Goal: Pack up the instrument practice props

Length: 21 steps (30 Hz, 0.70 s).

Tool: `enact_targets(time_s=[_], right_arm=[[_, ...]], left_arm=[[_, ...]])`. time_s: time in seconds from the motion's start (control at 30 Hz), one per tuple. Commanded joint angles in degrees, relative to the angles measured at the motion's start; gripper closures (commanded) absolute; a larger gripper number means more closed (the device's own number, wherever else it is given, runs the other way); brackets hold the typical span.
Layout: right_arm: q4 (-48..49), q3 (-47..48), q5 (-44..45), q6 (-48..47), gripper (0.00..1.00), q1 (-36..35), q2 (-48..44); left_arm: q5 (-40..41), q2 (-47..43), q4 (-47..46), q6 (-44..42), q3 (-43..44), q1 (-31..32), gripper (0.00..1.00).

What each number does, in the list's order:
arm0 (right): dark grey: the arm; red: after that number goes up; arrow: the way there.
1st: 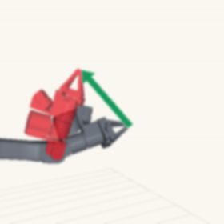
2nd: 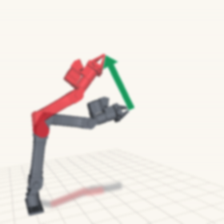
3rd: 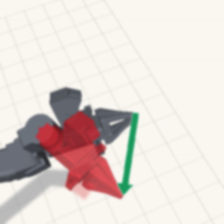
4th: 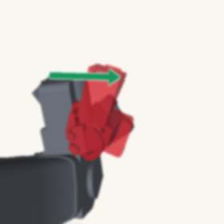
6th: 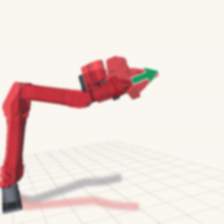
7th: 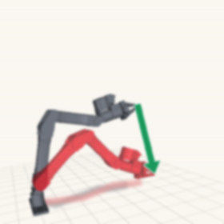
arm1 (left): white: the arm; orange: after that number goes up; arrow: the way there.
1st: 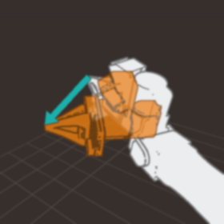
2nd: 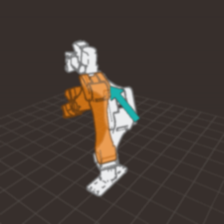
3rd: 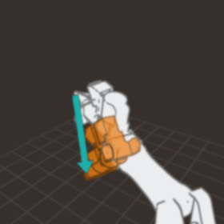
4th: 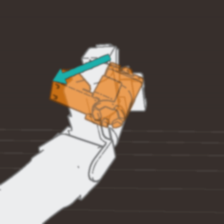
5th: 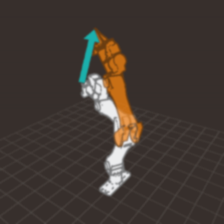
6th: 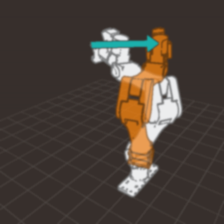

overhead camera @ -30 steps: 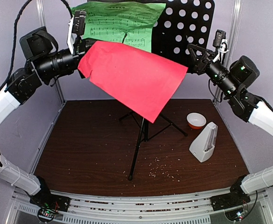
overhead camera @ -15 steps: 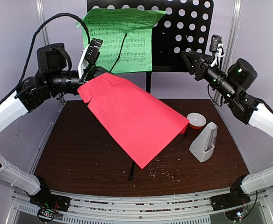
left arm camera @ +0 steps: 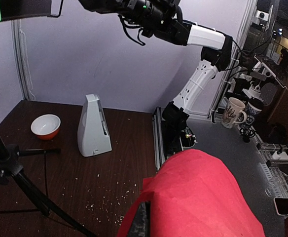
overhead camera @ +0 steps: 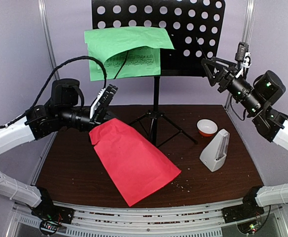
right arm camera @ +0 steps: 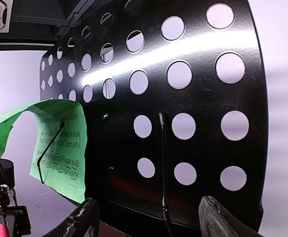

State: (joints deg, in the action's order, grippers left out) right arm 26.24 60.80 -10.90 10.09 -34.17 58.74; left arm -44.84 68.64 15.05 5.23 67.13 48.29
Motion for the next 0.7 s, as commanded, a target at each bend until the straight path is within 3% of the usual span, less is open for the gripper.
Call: enact_targets(time_s=[0.0,0.43,0.67], right_arm=[[1.33,-2.94,0.27,-1.45,0.27,-0.37,-2.62],[1.63,-11.47,8.03,-3.53,0.22,-0.39,-9.26],[2.07,-14.28,12.01,-4.14,0.21,-0.37,-9.97]], left_arm=[[3.17,-2.27,-3.94,2.83,-4.27,-0.38,1.00],[17.02,-7.78,-7.99,17.62,-22.13,-1.48,1.00],[16.32,-10.11,-12.20,27.33,-33.47,-11.12,1.00]])
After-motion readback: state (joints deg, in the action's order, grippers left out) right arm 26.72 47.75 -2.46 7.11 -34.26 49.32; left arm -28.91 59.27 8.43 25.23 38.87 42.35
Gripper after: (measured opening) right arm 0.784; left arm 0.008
